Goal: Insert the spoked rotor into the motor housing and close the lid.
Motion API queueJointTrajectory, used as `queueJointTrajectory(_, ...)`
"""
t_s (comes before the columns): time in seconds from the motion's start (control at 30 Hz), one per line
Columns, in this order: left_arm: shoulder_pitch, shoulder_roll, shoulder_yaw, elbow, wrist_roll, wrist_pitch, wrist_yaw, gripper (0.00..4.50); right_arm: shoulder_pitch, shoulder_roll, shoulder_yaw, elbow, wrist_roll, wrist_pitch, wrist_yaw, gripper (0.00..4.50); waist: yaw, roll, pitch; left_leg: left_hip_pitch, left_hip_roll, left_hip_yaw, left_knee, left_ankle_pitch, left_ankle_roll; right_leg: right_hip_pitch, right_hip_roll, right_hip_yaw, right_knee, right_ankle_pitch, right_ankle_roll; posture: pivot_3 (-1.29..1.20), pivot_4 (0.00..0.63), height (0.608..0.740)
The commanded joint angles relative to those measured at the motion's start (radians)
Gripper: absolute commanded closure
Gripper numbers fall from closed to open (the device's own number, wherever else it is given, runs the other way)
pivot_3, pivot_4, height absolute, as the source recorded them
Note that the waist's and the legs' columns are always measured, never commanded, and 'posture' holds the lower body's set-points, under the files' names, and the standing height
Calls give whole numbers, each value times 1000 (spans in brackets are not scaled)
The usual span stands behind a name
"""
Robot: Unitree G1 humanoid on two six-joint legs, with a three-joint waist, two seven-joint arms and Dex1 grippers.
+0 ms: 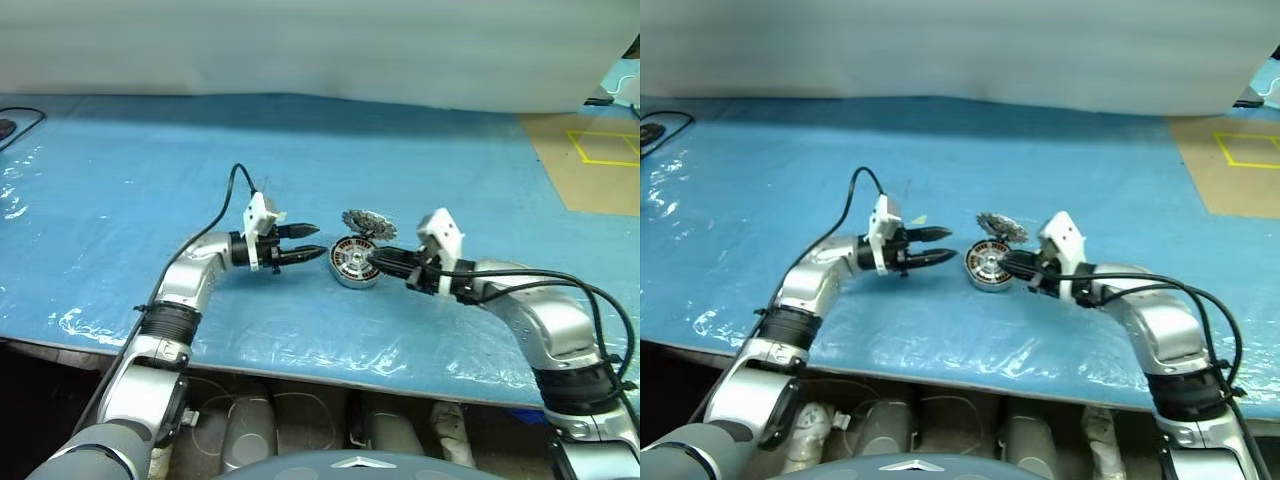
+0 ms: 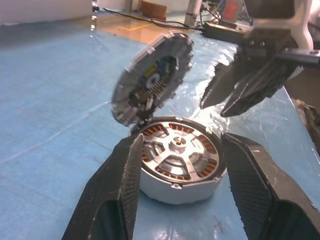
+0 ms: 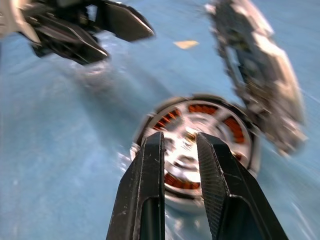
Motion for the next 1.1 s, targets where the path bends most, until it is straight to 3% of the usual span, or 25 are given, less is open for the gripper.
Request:
queueJointTrajectory(0.03,-17,-3,22,-2,-18,3,7,1909,42,-23,-125,-10,37,43,-55,3490,-1,0,0,0,0,0,0,0,0,0,0,0,0,-1,2,0,150,740)
queueJointTrajectory(0.17,-37,-3,25,46,5,-15,22,1909,54,11,-210,52,0,-2,-168,3490,-4,0,0,0,0,0,0,0,0,0,0,0,0,-2,4,0,150,740)
queueJointTrajectory(0.37,-113,-21,44,161,24,-77,51,1909,-48,90,-184,170,-48,-92,-258,3490,-8,0,0,0,0,0,1,0,0,-1,0,-1,0,-2,4,0,150,740)
queueJointTrajectory(0.5,-108,-5,37,146,28,-71,31,1909,-228,128,-48,305,-98,-168,-191,3490,-14,1,0,-1,-1,0,0,1,-1,-3,0,0,1,1,-1,0,150,740)
queueJointTrajectory(0.73,-71,31,45,78,11,-30,17,1909,-440,152,62,460,-119,-218,-61,3490,-5,1,1,-10,0,0,3,1,-1,-10,1,-1,5,1,-3,0,150,740)
queueJointTrajectory(0.93,-19,48,53,-3,-7,-25,13,1909,-407,48,138,307,-43,-147,183,3490,0,1,1,-12,1,-1,5,0,0,-10,1,-2,5,0,-3,0,150,740)
queueJointTrajectory(1.1,25,69,48,-64,-32,-20,-34,1909,-307,-2,158,209,-29,-95,210,3490,-3,1,1,-10,2,-1,5,0,0,-9,1,-2,5,1,-3,0,150,740)
